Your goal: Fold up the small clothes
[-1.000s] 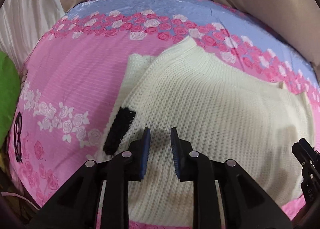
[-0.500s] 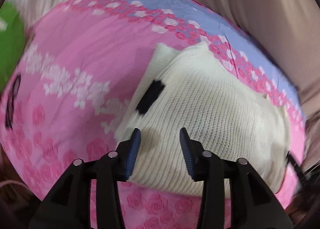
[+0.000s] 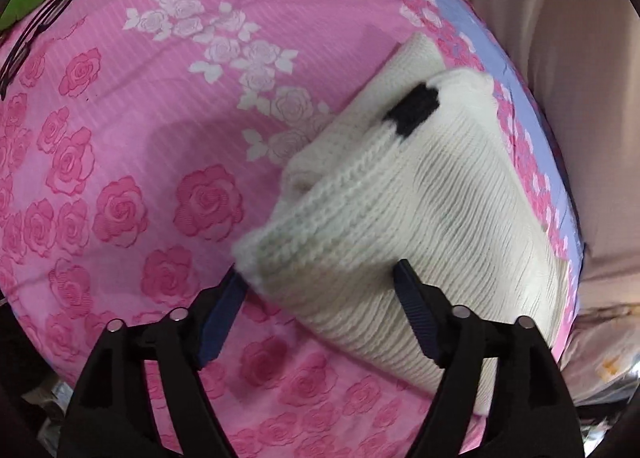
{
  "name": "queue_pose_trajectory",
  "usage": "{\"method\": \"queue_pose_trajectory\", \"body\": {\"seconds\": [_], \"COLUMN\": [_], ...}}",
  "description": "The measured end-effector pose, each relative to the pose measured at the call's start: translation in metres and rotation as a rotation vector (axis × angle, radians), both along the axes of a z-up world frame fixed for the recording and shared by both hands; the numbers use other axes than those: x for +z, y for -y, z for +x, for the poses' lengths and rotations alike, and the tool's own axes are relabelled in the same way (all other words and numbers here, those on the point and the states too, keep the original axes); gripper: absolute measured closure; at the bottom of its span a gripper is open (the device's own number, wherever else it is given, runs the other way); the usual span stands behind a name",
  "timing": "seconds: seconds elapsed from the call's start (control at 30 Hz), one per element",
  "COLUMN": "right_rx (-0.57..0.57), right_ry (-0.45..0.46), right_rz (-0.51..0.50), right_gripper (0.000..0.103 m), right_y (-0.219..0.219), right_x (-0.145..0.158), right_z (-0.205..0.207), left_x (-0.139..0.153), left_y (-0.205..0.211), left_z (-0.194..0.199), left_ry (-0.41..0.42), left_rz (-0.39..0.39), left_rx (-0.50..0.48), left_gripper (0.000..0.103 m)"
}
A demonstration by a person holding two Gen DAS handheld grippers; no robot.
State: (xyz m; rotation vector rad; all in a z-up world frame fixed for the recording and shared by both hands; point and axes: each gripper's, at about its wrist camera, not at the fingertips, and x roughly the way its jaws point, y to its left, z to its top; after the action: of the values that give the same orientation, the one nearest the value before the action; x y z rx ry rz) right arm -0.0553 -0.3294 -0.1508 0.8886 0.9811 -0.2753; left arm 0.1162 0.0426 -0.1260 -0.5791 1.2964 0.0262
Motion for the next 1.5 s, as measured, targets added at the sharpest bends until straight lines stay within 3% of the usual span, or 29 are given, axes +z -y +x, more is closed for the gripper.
{"method": "queue_pose_trajectory", "body": {"seconds": [0.03, 0.07, 0.1, 0.17, 0.27, 0.4, 0.47, 0.6, 0.67, 0.73, 0.8, 0.83, 0.87, 0.93, 1.0, 1.03, 1.1, 1.13, 1.17, 1.2, 1.23, 1.3, 1.37, 1.43, 1.5], "right_rx": [-0.014, -0.021, -0.020, -0.033, -0.023, 0.009, 0.015, 0.049, -0.014, -0.071, -0.078, -0.060, -0.025, 0.033, 0.096, 0.111, 0.147, 0.154, 0.161, 0.167, 0.176, 0.186, 0.166, 0.149, 0.138], "right_ry": [0.007, 0.031, 0.034, 0.055, 0.084, 0.020, -0.060, -0.228, -0.218, -0.184, -0.113, -0.086, -0.068, -0.069, -0.075, -0.070, -0.092, -0.101, -0.113, -0.129, -0.138, -0.139, -0.084, -0.036, -0.061], "right_rz": [0.027, 0.053, 0.055, 0.035, -0.014, -0.065, -0.067, -0.004, -0.011, -0.081, -0.183, -0.222, -0.253, -0.284, -0.322, -0.331, -0.333, -0.333, -0.347, -0.365, -0.384, -0.379, -0.398, -0.440, -0.481], "right_gripper": [0.045, 0.084, 0.091, 0.093, 0.094, 0.094, 0.094, 0.085, 0.076, 0.070, 0.066, 0.055, 0.050, 0.049, 0.049, 0.049, 0.049, 0.049, 0.052, 0.058, 0.093, 0.092, 0.092, 0.092, 0.092], "right_y": [0.001, 0.002, 0.002, 0.004, 0.006, 0.007, 0.005, -0.003, 0.002, 0.011, 0.017, 0.018, 0.017, 0.017, 0.011, 0.009, 0.003, 0.003, 0.002, 0.000, -0.003, -0.003, -0.002, -0.002, 0.003], "right_x": [0.000, 0.002, 0.005, 0.020, 0.054, 0.075, 0.066, 0.008, 0.013, 0.036, 0.064, 0.074, 0.080, 0.080, 0.074, 0.070, 0.055, 0.051, 0.045, 0.040, 0.038, 0.038, 0.052, 0.067, 0.062], "right_z": [0.005, 0.009, 0.013, 0.011, -0.007, -0.058, -0.095, -0.137, -0.148, -0.150, -0.143, -0.137, -0.120, -0.089, -0.051, -0.039, -0.007, 0.000, 0.010, 0.015, 0.020, 0.025, 0.022, 0.018, 0.022], "left_x": [0.001, 0.001, 0.003, 0.014, 0.047, 0.064, 0.054, 0.007, 0.025, 0.058, 0.083, 0.096, 0.101, 0.103, 0.097, 0.086, 0.063, 0.049, 0.039, 0.028, 0.024, 0.022, 0.024, 0.025, 0.024], "left_y": [0.003, 0.006, 0.006, 0.002, -0.003, -0.010, -0.013, -0.013, -0.015, -0.012, -0.004, 0.007, 0.014, 0.027, 0.040, 0.051, 0.066, 0.073, 0.075, 0.079, 0.080, 0.081, 0.083, 0.088, 0.091], "left_z": [0.006, 0.008, 0.011, 0.009, -0.007, -0.052, -0.077, -0.118, -0.120, -0.115, -0.104, -0.095, -0.087, -0.064, -0.049, -0.038, -0.018, -0.011, -0.007, -0.002, -0.001, -0.002, -0.005, -0.008, -0.008], "left_ry": [0.004, -0.005, -0.013, -0.015, 0.020, -0.042, -0.094, -0.240, -0.189, -0.071, 0.032, 0.102, 0.135, 0.176, 0.192, 0.187, 0.142, 0.117, 0.097, 0.072, 0.068, 0.082, 0.088, 0.088, 0.086], "left_rz": [-0.017, -0.016, -0.053, -0.089, -0.075, -0.036, -0.001, 0.048, 0.099, 0.184, 0.244, 0.282, 0.296, 0.319, 0.303, 0.317, 0.363, 0.381, 0.398, 0.416, 0.425, 0.438, 0.451, 0.473, 0.488], "left_rx": [-0.027, -0.042, -0.053, -0.039, -0.077, -0.166, -0.211, -0.252, -0.234, -0.239, -0.254, -0.270, -0.287, -0.314, -0.340, -0.363, -0.400, -0.425, -0.442, -0.460, -0.458, -0.451, -0.472, -0.479, -0.479], "left_gripper": [0.042, 0.068, 0.087, 0.092, 0.094, 0.094, 0.094, 0.088, 0.084, 0.079, 0.062, 0.058, 0.053, 0.051, 0.033, 0.031, 0.034, 0.040, 0.054, 0.061, 0.064, 0.070, 0.078, 0.078, 0.078]}}
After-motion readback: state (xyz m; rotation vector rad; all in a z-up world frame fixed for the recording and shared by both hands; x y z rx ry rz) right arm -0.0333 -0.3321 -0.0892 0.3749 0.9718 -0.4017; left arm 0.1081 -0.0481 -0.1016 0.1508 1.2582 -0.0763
